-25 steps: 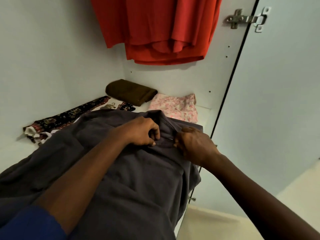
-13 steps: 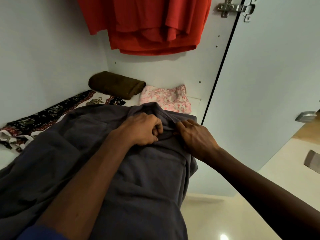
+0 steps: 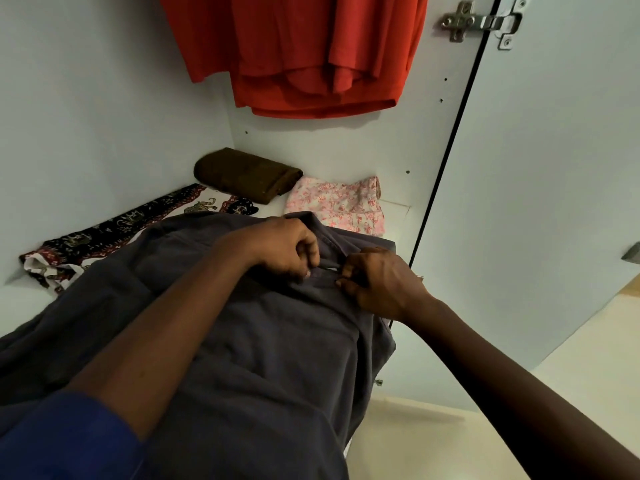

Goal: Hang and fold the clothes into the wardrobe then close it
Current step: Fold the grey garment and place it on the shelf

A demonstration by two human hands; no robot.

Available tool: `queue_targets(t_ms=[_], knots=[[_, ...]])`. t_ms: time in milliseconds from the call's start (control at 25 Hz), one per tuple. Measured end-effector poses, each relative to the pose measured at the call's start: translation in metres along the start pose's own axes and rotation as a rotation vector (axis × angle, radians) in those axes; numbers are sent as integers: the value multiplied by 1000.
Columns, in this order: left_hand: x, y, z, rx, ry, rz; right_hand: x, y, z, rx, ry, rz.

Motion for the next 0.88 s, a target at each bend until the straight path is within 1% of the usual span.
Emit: queue_targets(t_ms=[40, 80, 120, 160, 200, 280, 320, 360, 400, 520, 560, 600, 680, 720, 760, 840, 880], knots=[[-3, -1, 2, 44, -50, 41, -1, 0, 2, -5, 0, -20], [-5, -3, 5, 70, -49, 66, -2, 1, 4, -22, 6, -27], [-7, -5, 8, 70, -8, 73, -4, 2, 7, -59, 15, -7], [-9, -7, 10, 38, 72, 81, -3, 4, 8, -116, 20, 59], [-11, -7, 11, -21, 185, 100, -2, 6, 10, -186, 8, 174], [-16, -11, 16, -161, 444, 144, 2, 13, 13, -321, -15, 460], [-20, -14, 19, -215, 530, 165, 4, 15, 13, -357, -7, 552], [-24, -18, 24, -246, 582, 193, 5, 18, 11, -358, 11, 575], [-29, -23, 28, -264, 613, 233, 6, 20, 10, -327, 31, 535], [-40, -39, 36, -284, 644, 338, 5, 27, -2, -187, 19, 270], [-42, -42, 38, -307, 653, 349, 5, 30, -6, -173, 27, 179], [-45, -44, 39, -332, 663, 356, 6, 34, -9, -191, 34, 112], [-49, -44, 40, -367, 701, 362, 3, 42, -13, -263, 17, 93], [-49, -46, 41, -378, 728, 357, -1, 45, -14, -310, -7, 147], [-50, -47, 41, -380, 755, 346, -7, 50, -14, -359, -17, 256], [-49, -48, 39, -374, 790, 313, -14, 57, -15, -451, -44, 609], [-48, -49, 39, -369, 781, 287, -16, 61, -16, -472, -62, 794]])
Point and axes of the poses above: each hand's wrist, its own z-axis towards the middle knuckle, its own x-axis out of the back of the hand, y = z × x, the point moved 2 cm from there along z, towards the middle knuckle, and after that the axes turned 8 degrees about -z, right-handed, at the moved point
